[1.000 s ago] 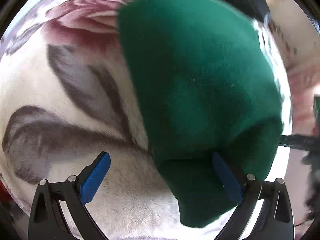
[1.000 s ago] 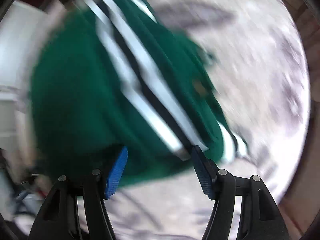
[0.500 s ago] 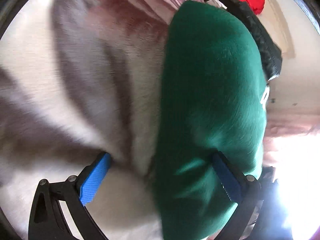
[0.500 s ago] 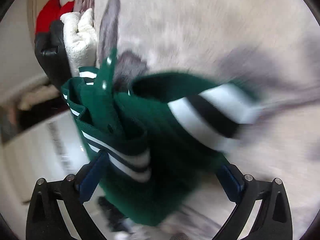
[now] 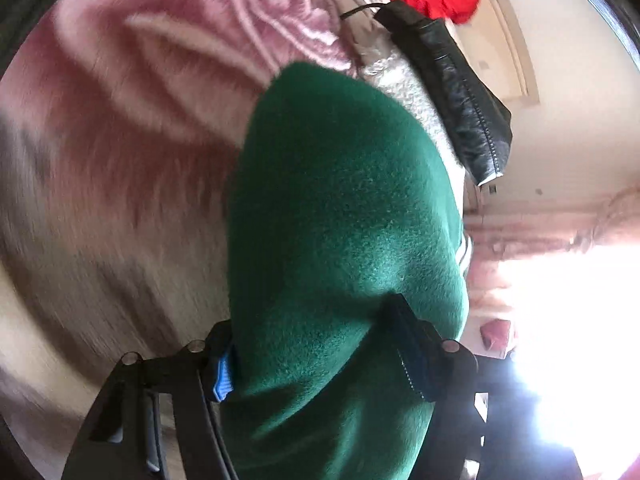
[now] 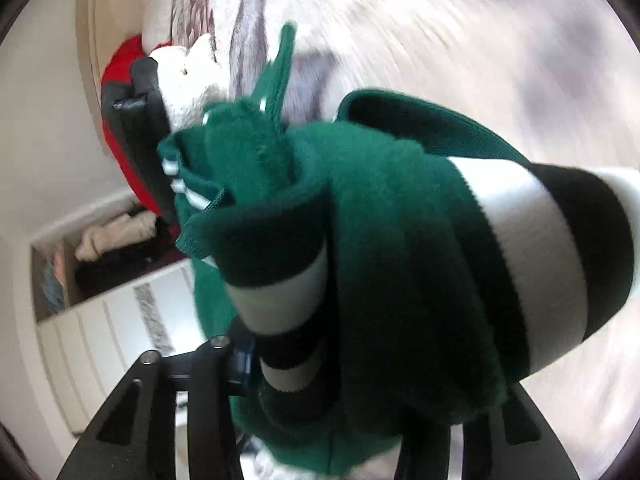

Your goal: Fold large clothes

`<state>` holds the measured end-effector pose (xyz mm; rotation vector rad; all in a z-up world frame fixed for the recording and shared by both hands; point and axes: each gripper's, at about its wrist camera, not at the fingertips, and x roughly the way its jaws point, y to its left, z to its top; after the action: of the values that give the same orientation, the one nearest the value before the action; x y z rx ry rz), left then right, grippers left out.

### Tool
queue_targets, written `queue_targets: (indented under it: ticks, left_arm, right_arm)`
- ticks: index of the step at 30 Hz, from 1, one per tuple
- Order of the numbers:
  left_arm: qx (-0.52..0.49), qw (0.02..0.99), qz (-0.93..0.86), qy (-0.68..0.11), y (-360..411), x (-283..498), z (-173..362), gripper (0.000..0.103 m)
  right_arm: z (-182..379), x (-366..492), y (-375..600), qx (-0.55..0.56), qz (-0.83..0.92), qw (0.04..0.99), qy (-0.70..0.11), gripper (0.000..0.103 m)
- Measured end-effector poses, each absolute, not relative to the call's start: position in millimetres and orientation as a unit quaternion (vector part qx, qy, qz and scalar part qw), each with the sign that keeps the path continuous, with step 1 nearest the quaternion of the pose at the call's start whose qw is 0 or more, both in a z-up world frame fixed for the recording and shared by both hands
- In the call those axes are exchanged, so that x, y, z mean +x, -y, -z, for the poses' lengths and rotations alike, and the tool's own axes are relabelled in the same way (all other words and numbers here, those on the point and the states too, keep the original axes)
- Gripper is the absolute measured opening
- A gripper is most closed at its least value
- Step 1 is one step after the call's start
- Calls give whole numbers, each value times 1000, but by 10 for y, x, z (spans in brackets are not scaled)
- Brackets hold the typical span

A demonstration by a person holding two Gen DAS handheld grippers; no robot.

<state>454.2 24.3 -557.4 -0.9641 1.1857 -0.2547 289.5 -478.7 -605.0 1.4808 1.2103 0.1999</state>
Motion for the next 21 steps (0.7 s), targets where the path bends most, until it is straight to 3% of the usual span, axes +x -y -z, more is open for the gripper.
queue_targets:
  ticks: [5,11,15,21]
  left_arm:
    - [-366,706,162,-584,-557,4466,5590,62]
    - [-401,692,133,-585,-1166,3933,5304,65]
    - [-405,685,89,-598,-1233,3317,5193,66]
    - [-516,608,88,-597,-879,3059,5713,67]
  right_arm:
    - [6030,1828,3986,703,-48,497,-506,46]
    - [6040,1370,3767,695,34,482,-532,78]
    - [5549,1349,3856,615,50,533,-579,79]
    - [5283,1551,3791,606,49,565,-558,80]
